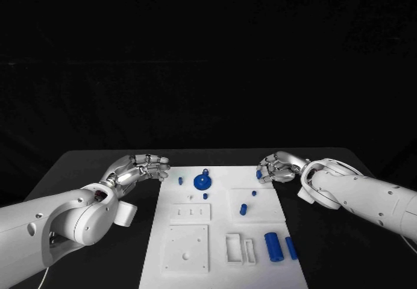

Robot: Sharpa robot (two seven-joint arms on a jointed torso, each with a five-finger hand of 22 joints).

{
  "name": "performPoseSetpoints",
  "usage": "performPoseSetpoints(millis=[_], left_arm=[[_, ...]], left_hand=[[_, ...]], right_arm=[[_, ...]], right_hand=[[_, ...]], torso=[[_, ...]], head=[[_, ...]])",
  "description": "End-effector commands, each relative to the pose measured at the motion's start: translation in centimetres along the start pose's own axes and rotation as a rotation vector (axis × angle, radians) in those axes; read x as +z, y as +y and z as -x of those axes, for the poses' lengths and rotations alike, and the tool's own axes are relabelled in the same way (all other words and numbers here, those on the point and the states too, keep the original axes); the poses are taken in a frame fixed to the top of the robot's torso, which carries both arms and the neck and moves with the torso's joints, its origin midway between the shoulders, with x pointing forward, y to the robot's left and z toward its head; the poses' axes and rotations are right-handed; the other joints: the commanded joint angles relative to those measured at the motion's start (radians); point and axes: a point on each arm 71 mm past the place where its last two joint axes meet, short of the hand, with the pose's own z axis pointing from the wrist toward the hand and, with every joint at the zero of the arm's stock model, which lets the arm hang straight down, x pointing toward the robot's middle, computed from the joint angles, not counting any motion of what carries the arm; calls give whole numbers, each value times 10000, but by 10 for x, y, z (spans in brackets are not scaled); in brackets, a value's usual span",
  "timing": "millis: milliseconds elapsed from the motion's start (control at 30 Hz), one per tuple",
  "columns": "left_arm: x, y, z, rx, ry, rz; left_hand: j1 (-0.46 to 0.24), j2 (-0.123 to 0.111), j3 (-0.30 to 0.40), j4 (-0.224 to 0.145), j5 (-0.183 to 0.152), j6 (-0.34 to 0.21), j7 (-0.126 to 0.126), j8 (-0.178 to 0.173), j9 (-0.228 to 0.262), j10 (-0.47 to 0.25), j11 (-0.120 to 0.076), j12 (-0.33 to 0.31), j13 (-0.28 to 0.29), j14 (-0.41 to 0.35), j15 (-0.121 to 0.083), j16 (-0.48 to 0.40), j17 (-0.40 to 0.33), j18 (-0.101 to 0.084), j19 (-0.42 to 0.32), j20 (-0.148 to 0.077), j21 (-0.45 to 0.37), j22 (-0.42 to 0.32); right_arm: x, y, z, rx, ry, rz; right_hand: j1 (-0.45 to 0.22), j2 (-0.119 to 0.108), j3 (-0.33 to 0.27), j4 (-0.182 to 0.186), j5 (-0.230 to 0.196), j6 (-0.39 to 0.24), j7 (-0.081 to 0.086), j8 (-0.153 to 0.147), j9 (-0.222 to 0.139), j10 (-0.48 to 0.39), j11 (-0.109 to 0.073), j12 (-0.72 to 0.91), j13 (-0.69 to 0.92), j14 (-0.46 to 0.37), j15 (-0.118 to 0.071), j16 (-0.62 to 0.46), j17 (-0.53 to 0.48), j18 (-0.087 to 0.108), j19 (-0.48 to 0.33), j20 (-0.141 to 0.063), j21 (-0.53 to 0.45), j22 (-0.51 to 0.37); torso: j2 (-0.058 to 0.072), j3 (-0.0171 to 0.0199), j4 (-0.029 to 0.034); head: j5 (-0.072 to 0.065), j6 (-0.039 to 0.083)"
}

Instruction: Assemble the parts on the task board

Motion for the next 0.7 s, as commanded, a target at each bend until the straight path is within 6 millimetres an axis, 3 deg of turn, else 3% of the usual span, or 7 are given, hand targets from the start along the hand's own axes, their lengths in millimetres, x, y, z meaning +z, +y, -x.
performPoseSetpoints(millis=[33,333,700], left_arm=[[1,-2,-2,-18,181,-129],[1,-2,-2,-16,179,-124],[1,-1,-2,-13,171,-108]], left_hand=[[-66,5,9,-54,38,57,234,-37,9,31,0,-22,5,7,-2,43,-17,144,47,19,39,149],[-65,9,10,-58,38,53,236,-40,8,25,2,-27,2,5,-2,44,-22,144,47,20,38,149],[-59,9,13,-69,40,45,238,-47,7,16,6,-35,-1,4,-1,45,-29,145,46,20,37,148]], right_arm=[[0,1,-6,-90,417,146],[0,1,-8,-95,507,168],[1,3,-11,-129,609,236]], right_hand=[[-40,171,376,5,-411,868,-43,57,-30,-351,-117,8,-27,-8,-106,-48,12,685,46,12,-32,161],[-160,282,1445,7,-1514,1191,-127,97,-91,-326,-197,10,-34,13,-185,-70,37,685,65,-2,8,188],[-218,298,1843,13,-1798,1354,-167,148,-86,-314,-233,25,-23,23,-217,-70,56,685,70,-5,48,195]], torso=[[4,-9,0],[-13,-6,-10],[-13,-5,-1]], head=[[-12,-14],[-10,-40],[-7,-44]])
